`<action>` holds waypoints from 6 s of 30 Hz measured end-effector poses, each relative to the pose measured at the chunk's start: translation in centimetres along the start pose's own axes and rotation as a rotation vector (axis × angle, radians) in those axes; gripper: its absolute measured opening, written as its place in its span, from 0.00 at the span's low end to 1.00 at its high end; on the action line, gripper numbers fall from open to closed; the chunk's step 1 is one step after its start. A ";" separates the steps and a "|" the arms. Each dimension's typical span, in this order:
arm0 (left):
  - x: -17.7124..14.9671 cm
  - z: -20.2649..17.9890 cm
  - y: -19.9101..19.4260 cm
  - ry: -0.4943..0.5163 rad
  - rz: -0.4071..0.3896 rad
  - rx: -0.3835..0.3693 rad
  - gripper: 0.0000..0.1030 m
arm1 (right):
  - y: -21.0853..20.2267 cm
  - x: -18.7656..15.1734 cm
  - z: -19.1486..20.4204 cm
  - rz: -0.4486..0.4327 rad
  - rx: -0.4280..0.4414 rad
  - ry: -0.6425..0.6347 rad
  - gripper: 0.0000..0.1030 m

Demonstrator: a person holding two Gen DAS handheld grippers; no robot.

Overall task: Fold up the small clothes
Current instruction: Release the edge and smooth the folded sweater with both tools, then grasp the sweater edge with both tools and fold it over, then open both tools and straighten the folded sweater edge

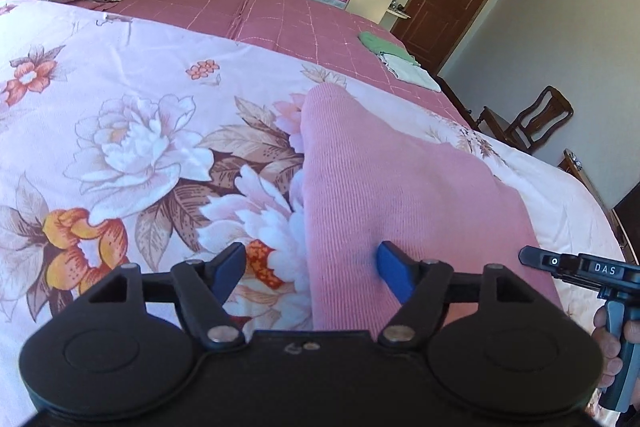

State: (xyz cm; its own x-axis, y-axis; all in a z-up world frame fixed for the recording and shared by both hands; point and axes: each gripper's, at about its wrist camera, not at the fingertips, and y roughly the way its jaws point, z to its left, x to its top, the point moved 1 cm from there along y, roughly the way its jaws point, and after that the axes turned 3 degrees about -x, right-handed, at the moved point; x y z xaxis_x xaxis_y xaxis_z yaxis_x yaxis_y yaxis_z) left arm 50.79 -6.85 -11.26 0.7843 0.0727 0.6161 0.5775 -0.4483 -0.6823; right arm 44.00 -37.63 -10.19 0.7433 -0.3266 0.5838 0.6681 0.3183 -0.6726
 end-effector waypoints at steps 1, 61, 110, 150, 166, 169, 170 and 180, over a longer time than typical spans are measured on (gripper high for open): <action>-0.1 0.0 0.1 0.000 -0.002 0.002 0.72 | 0.2 -0.1 -0.1 0.002 0.003 0.004 0.24; -9.7 -5.0 -8.2 0.257 0.006 0.191 0.80 | -7.6 -9.6 3.7 -0.031 -0.145 -0.442 0.00; -0.1 -3.6 2.1 -0.001 0.153 -0.019 0.72 | -1.0 -2.0 -4.2 0.124 0.219 0.123 0.56; 0.2 -4.4 -13.4 0.497 -0.067 0.085 0.35 | -5.9 -6.3 21.6 -0.110 -0.160 -0.407 0.21; -0.5 14.3 -20.5 0.386 0.006 0.166 0.35 | 4.9 -13.1 39.2 -0.005 -0.061 -0.474 0.21; -1.3 16.7 -19.9 0.340 0.049 0.146 0.36 | 6.6 -14.7 39.9 0.035 -0.062 -0.474 0.21; -1.6 17.3 -19.4 0.336 0.067 0.144 0.37 | 7.3 -15.1 39.6 0.052 -0.066 -0.466 0.21; -2.8 22.8 -19.0 0.199 0.019 0.068 0.81 | 10.1 -17.2 34.8 0.125 -0.083 -0.280 0.21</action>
State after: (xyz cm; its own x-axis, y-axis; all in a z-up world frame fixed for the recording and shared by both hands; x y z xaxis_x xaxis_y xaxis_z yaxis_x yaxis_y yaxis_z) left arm 42.74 21.76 -8.96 0.7390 -0.1153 0.6638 0.5824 -0.3859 -0.7154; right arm 39.14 2.18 -11.15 0.8078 -0.0280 0.5888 0.5742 0.2628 -0.7754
